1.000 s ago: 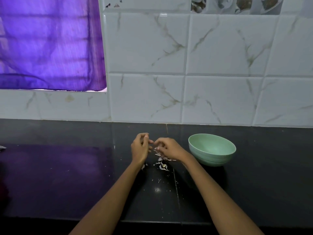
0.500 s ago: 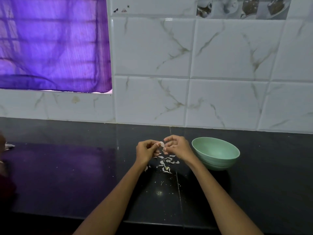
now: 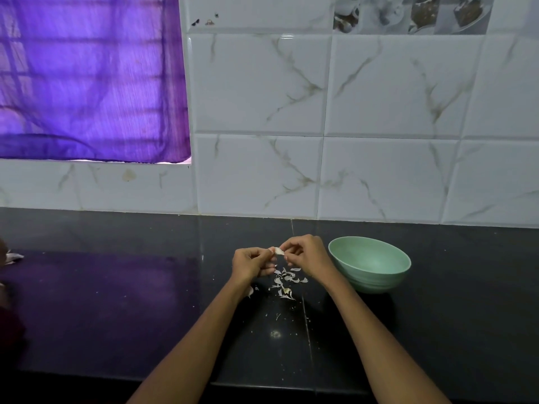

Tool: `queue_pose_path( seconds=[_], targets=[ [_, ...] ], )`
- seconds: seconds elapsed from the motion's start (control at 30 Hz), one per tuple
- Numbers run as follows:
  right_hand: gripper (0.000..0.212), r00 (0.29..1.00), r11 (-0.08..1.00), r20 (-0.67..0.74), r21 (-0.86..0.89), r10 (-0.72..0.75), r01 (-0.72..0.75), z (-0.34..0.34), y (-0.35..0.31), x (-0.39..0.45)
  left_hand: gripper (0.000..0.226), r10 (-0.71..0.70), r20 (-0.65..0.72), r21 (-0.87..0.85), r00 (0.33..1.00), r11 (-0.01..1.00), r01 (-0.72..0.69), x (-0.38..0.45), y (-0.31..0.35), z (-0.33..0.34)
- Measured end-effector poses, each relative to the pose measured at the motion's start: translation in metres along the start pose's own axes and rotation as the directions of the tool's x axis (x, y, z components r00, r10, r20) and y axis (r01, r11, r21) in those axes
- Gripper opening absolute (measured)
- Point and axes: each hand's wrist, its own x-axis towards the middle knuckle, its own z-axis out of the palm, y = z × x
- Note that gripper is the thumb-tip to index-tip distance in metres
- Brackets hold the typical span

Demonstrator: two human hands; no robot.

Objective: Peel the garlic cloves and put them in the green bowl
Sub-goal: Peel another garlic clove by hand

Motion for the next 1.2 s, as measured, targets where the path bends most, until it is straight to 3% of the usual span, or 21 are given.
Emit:
queue_pose_path(
  seconds=[0.1,0.2,0.27,0.37,0.5,0.63,0.77,0.9,0.97,1.07,1.2],
  targets=[
    [0.022,0.998,0.992,0.018,-0.107,-0.062,0.063,0.001,0.0,0.001,0.018,-0.021,-0.001,0.001,1.0,1.0,0.021,0.0,0.0,0.0],
    [0.033,0.996,0.995,-0.074,-0.09,-0.052,0.045,0.003,0.001,0.001,0.02,-0.046,-0.017,-0.006,0.999,0.999,0.046,0.002,0.001,-0.001],
    [0.03,0.991,0.997,-0.13,0.07,0.044,-0.035,0.003,0.0,0.001,0.019,-0.039,-0.011,-0.008,0.999,0.999,0.039,0.002,0.001,0.0],
    [0.021,0.979,0.928,-0.022,0.324,0.203,-0.185,0.006,-0.003,-0.002,0.017,0.0,0.02,0.009,1.0,1.0,0.0,0.001,0.001,0.001],
    [0.005,0.969,0.783,0.073,0.576,0.237,-0.235,0.006,-0.006,-0.005,0.018,0.058,0.091,-0.02,0.994,0.998,-0.056,0.0,0.007,0.001],
    [0.006,0.947,0.632,0.174,0.71,0.271,-0.311,0.005,-0.01,-0.004,0.03,0.09,0.012,-0.056,0.996,0.994,-0.089,0.004,0.009,-0.006],
    [0.005,0.948,0.733,0.143,0.605,0.285,-0.311,0.011,-0.009,-0.005,0.037,0.073,-0.165,-0.025,0.984,0.997,-0.078,0.011,0.003,-0.013],
    [0.009,0.965,0.822,0.113,0.507,0.236,-0.261,0.011,-0.012,-0.008,0.032,0.061,-0.214,-0.002,0.975,0.998,-0.063,0.016,0.0,-0.017],
    [0.011,0.977,0.903,0.075,0.373,0.2,-0.213,0.011,-0.016,-0.009,0.03,0.062,-0.224,0.02,0.973,0.998,-0.059,0.018,-0.001,-0.016],
    [0.011,0.999,0.999,-0.023,0.032,0.026,-0.026,0.008,-0.029,-0.004,0.029,0.067,-0.223,0.021,0.973,0.998,-0.064,0.017,0.0,-0.015],
    [0.011,0.974,0.965,-0.125,-0.205,-0.189,0.162,-0.01,-0.061,0.013,0.028,0.078,-0.234,0.029,0.969,0.997,-0.073,0.018,0.0,-0.015]
  ],
)
